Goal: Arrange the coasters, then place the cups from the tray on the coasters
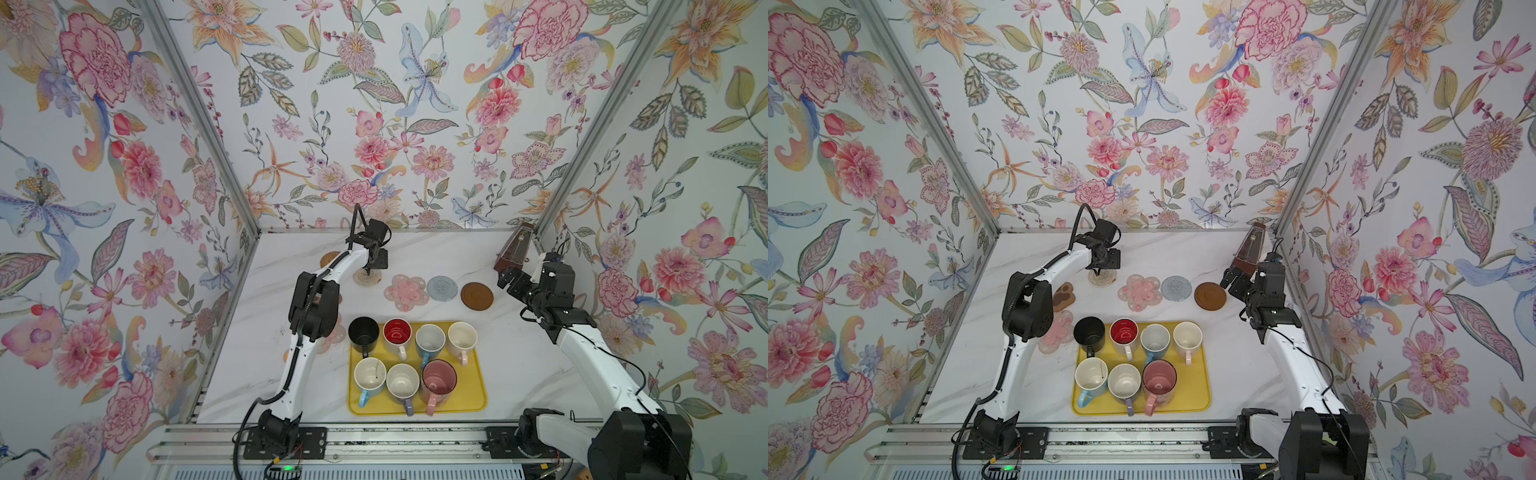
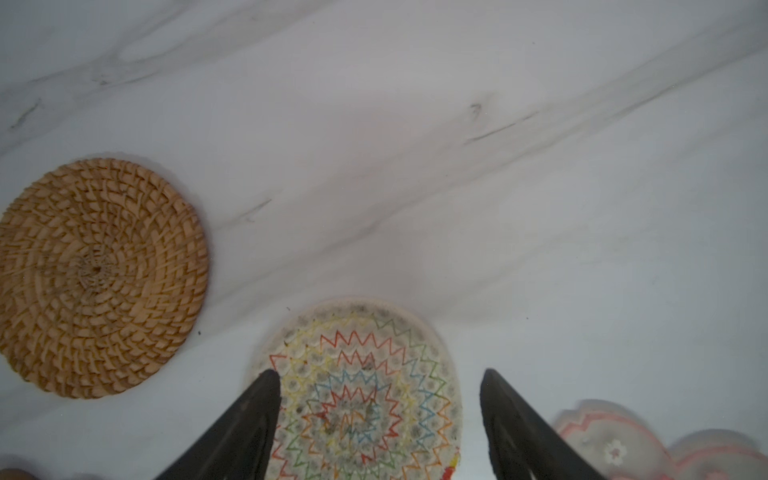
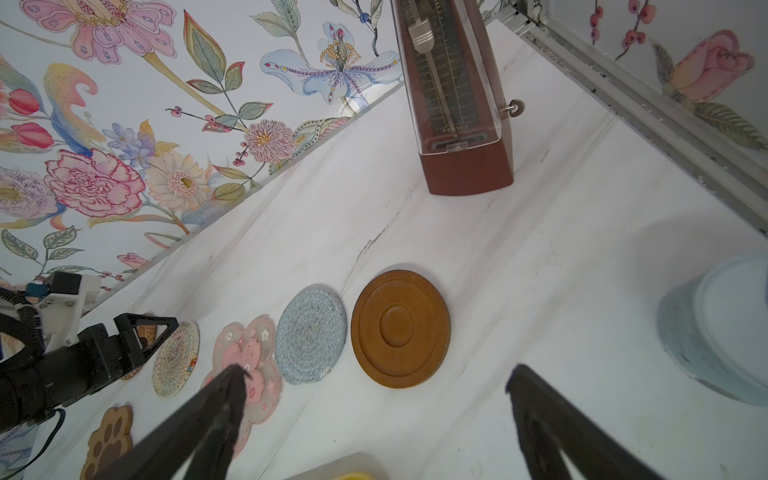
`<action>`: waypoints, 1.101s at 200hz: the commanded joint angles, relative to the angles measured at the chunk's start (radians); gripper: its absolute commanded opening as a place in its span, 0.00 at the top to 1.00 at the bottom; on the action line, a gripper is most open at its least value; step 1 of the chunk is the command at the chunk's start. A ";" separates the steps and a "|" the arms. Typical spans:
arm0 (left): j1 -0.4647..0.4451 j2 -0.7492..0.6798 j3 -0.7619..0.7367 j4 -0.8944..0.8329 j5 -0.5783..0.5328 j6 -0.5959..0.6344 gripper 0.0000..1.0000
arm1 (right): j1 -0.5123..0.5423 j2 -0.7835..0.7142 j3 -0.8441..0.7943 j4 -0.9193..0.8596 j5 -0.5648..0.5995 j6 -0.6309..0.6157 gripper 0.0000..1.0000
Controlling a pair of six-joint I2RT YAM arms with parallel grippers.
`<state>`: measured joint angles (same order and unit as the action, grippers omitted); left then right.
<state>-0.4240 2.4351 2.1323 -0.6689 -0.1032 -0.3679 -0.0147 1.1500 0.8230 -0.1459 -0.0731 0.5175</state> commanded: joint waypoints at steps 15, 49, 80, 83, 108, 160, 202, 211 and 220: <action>-0.004 0.013 -0.035 0.002 0.022 -0.022 0.22 | -0.003 0.010 -0.013 -0.011 -0.013 0.009 0.01; -0.002 0.002 -0.083 0.017 0.024 -0.031 0.24 | -0.002 0.015 -0.014 -0.009 -0.017 0.011 0.01; -0.004 -0.005 -0.122 0.025 0.025 -0.034 0.26 | -0.003 0.014 -0.011 -0.010 -0.014 0.014 0.01; -0.004 -0.006 -0.126 0.026 0.025 -0.034 0.26 | -0.002 0.013 -0.011 -0.011 -0.014 0.015 0.01; -0.003 -0.014 -0.162 0.031 0.019 -0.035 0.27 | -0.001 0.008 -0.013 -0.011 -0.008 0.013 0.01; -0.004 -0.069 -0.286 0.065 0.014 -0.051 0.28 | -0.002 0.016 -0.011 -0.006 -0.008 0.013 0.01; -0.004 -0.131 -0.394 0.097 0.021 -0.067 0.28 | 0.001 0.028 -0.009 0.007 -0.013 0.015 0.01; -0.004 -0.144 -0.416 0.107 0.026 -0.069 0.28 | 0.001 0.030 -0.008 0.011 -0.013 0.014 0.01; -0.003 -0.156 -0.435 0.113 0.029 -0.073 0.28 | 0.001 0.033 -0.007 0.012 -0.015 0.015 0.01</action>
<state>-0.4240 2.2951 1.7737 -0.4908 -0.0925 -0.4084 -0.0147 1.1717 0.8230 -0.1448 -0.0795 0.5213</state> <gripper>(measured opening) 0.723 0.992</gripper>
